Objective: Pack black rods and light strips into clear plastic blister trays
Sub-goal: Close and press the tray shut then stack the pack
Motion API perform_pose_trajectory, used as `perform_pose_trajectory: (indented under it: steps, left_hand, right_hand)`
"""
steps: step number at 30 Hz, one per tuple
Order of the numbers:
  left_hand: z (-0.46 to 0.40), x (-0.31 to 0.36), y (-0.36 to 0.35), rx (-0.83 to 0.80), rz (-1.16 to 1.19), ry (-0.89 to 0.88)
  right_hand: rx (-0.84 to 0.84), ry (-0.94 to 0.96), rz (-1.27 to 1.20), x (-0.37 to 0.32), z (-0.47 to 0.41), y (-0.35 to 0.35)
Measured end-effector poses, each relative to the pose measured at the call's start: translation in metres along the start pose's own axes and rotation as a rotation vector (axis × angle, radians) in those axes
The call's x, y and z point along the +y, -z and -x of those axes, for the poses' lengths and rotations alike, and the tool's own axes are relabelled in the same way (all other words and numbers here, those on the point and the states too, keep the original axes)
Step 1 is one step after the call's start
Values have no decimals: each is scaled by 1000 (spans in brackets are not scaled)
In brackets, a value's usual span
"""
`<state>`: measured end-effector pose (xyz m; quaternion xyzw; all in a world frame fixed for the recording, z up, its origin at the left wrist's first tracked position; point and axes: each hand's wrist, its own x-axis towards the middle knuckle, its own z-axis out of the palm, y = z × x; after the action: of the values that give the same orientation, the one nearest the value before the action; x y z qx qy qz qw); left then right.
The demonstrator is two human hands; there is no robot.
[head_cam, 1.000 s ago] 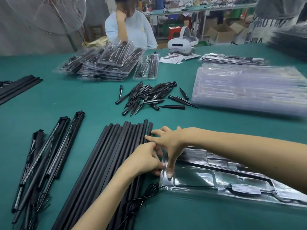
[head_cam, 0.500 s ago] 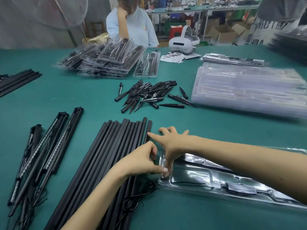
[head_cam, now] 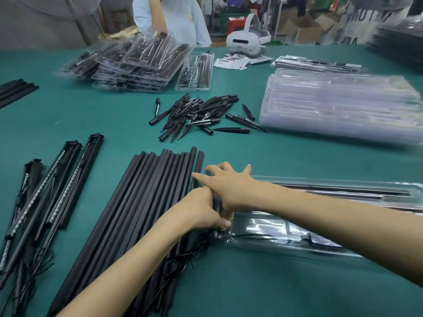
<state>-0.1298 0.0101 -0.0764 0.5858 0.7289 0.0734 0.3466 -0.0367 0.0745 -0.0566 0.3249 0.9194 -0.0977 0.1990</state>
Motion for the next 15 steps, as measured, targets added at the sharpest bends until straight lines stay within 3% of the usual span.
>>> perform_pose_trajectory:
  steps: [7,12,15]
  left_hand:
    - [14,7,3,-53,19,-13]
    - [25,1,0,129,-160,35]
    - [32,-2,0,81,-85,8]
  right_hand:
    - [-19,46,-39,-4,0,0]
    - [165,-21,-173,22,14,-7]
    - [209,-21,-311,29,25,-15]
